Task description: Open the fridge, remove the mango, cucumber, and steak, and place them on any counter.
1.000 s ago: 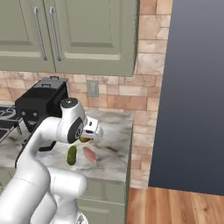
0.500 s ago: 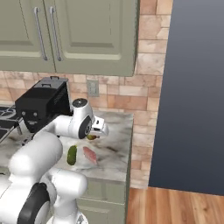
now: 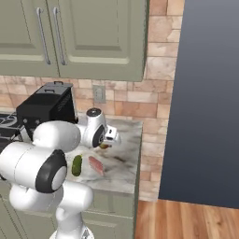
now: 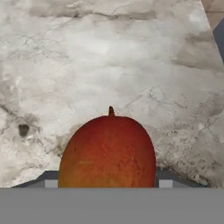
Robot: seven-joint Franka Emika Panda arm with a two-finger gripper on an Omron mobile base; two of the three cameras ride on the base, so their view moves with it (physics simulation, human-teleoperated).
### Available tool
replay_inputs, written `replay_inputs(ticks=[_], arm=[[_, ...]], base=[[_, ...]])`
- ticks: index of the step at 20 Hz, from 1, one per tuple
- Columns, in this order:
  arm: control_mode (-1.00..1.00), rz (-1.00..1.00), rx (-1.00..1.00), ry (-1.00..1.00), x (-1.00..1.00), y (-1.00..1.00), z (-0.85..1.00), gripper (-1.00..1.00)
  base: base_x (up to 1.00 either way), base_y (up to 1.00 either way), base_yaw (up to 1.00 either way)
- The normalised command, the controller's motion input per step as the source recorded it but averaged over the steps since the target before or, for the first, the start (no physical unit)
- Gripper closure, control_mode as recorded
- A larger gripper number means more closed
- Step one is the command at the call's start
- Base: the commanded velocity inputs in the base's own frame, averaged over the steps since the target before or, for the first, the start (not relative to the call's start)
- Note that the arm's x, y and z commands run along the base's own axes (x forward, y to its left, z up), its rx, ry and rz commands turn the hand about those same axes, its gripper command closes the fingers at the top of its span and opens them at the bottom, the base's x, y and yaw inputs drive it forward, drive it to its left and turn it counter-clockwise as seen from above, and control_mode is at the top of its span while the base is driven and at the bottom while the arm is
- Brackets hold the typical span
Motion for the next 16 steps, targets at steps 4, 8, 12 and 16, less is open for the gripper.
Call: replay_inputs(ticks=[4, 8, 12, 16], arm=[[-1.0, 0.0, 0.0, 0.01, 0.28, 0.0, -0.46, 1.0], [-1.0, 0.0, 0.0, 0.0, 0.18, 0.0, -0.3, 1.0], [-1.0, 0.0, 0.0, 0.0, 0.19, 0.0, -0.27, 1.0], [-1.0, 0.0, 0.0, 0.01, 0.17, 0.0, -0.28, 1.0]], base=[[0.0, 0.0, 0.0], [0.0, 0.0, 0.0], [0.0, 0.0, 0.0], [0.0, 0.0, 0.0]])
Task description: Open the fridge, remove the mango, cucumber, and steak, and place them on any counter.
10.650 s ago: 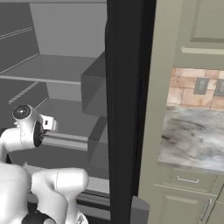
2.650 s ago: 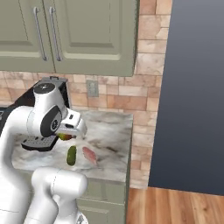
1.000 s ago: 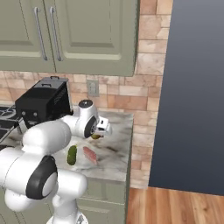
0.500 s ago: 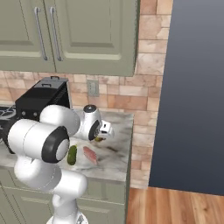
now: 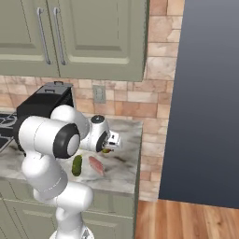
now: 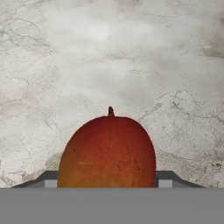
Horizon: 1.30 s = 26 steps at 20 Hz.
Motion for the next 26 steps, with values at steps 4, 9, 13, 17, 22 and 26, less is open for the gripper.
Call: replay_inputs(ticks=[4, 9, 13, 17, 22, 26], arm=[[-1.0, 0.0, 0.0, 0.0, 0.08, 0.0, -0.09, -1.0], [-1.0, 0.01, 0.0, -0.08, -0.01, 0.0, 0.12, -1.0], [-1.0, 0.01, -0.01, -0.04, -0.01, 0.06, 0.23, -1.0], [-1.0, 0.0, 0.0, -0.05, -0.04, 0.0, 0.5, -1.0], [-1.0, 0.0, 0.0, -0.11, -0.41, 0.0, 0.98, -1.0], [-1.0, 0.0, 0.0, -0.05, -0.65, 0.0, 1.0, -1.0]], base=[[0.0, 0.0, 0.0], [0.0, 0.0, 0.0], [0.0, 0.0, 0.0], [0.0, 0.0, 0.0], [0.0, 0.0, 0.0], [0.0, 0.0, 0.0]])
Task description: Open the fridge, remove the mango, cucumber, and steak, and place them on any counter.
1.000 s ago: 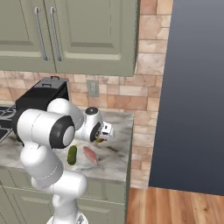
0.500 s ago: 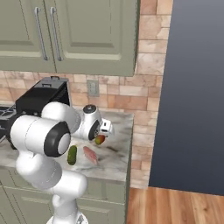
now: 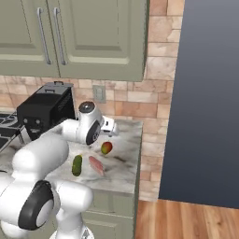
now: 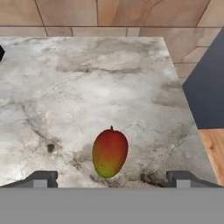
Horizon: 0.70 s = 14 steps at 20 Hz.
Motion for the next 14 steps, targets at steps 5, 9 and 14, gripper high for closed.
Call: replay_inputs(ticks=[5, 9, 14], arm=[[-1.0, 0.0, 0.0, -0.01, -0.92, 0.0, 0.83, -1.0], [-1.0, 0.0, 0.0, 0.0, -0.86, 0.0, 0.87, -1.0], [-1.0, 0.0, 0.0, 0.0, -0.92, 0.0, 0.83, -1.0]], base=[[0.0, 0.0, 0.0], [0.0, 0.0, 0.0], [0.0, 0.0, 0.0]])
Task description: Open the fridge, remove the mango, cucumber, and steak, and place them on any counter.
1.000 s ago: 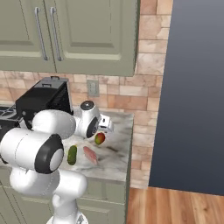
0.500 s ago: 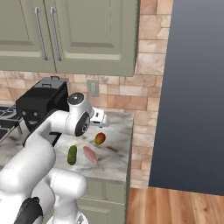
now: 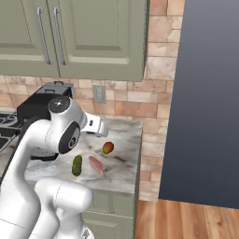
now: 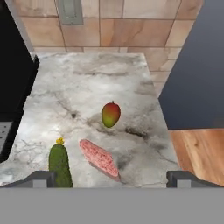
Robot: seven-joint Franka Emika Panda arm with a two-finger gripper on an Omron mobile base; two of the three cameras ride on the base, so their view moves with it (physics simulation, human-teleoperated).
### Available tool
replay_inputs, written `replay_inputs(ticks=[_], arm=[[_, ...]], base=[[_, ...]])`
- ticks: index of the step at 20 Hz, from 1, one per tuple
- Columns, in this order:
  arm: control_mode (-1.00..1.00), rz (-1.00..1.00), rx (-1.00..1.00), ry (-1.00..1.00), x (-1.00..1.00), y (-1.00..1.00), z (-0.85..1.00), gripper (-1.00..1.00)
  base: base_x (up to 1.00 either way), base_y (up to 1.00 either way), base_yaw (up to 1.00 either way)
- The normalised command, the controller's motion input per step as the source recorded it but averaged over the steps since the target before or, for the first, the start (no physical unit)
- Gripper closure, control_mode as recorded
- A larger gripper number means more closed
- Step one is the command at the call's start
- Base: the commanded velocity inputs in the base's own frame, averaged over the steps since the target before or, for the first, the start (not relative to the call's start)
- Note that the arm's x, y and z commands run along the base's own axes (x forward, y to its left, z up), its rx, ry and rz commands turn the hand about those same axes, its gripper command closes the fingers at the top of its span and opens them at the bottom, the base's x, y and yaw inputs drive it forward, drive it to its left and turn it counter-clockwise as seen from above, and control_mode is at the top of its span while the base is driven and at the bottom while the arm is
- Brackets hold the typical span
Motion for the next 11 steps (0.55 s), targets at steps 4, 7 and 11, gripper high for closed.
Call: replay_inputs(ticks=[4, 7, 11], arm=[[-1.0, 0.0, 0.0, 0.0, -0.81, 0.0, 0.91, -1.0], [-1.0, 0.0, 0.0, 0.0, -0.55, 0.0, 1.0, -1.0], [-1.0, 0.0, 0.0, 0.0, -0.42, 0.0, 0.95, -1.0]], base=[[0.0, 0.0, 0.0], [0.0, 0.0, 0.0], [0.0, 0.0, 0.0]])
